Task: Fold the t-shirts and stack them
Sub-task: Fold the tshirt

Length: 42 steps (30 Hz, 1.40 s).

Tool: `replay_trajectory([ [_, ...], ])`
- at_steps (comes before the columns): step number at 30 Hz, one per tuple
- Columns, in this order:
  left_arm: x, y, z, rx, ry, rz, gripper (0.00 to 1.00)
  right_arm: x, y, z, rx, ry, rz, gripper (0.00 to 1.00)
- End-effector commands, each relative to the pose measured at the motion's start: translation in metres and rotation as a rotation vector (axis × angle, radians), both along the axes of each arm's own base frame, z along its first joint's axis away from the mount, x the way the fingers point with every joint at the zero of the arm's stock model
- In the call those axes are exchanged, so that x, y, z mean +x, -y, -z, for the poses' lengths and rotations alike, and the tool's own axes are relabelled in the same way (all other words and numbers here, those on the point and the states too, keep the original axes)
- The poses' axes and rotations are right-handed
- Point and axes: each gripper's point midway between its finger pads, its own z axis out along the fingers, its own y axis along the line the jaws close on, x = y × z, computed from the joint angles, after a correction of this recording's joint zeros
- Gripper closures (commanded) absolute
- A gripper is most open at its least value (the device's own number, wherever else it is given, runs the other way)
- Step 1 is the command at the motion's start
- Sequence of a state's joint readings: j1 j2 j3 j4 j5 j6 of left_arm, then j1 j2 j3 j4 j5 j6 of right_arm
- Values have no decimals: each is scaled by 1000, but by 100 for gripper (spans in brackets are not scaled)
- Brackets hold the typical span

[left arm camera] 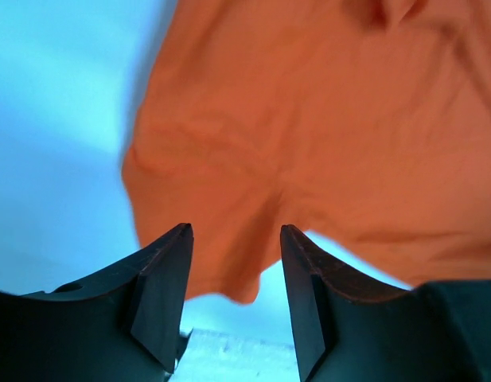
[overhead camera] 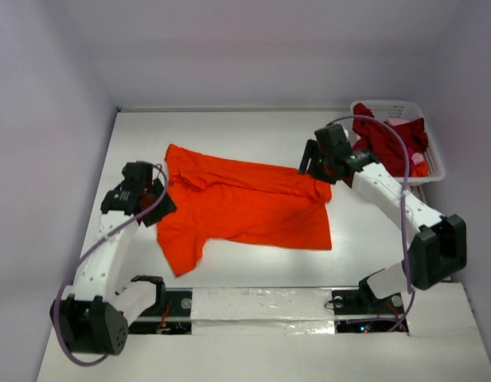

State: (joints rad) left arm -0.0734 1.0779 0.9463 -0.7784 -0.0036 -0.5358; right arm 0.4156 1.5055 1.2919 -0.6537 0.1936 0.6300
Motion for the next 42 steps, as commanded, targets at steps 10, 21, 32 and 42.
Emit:
replay_trajectory([
  [10,-60,15,16,-124,-19,-87,58,-89,4,31,-2,-77,-167,30],
  [21,-97,38,-9,-290,-137,-203,63,-93,-12,29,72,-43,-230,30],
  [32,-80,44,-5,-255,-152,-180,63,-91,-22,42,87,-59,-285,31],
  [42,65,69,-33,-193,46,-73,100,-22,-51,23,97,-53,-199,100],
])
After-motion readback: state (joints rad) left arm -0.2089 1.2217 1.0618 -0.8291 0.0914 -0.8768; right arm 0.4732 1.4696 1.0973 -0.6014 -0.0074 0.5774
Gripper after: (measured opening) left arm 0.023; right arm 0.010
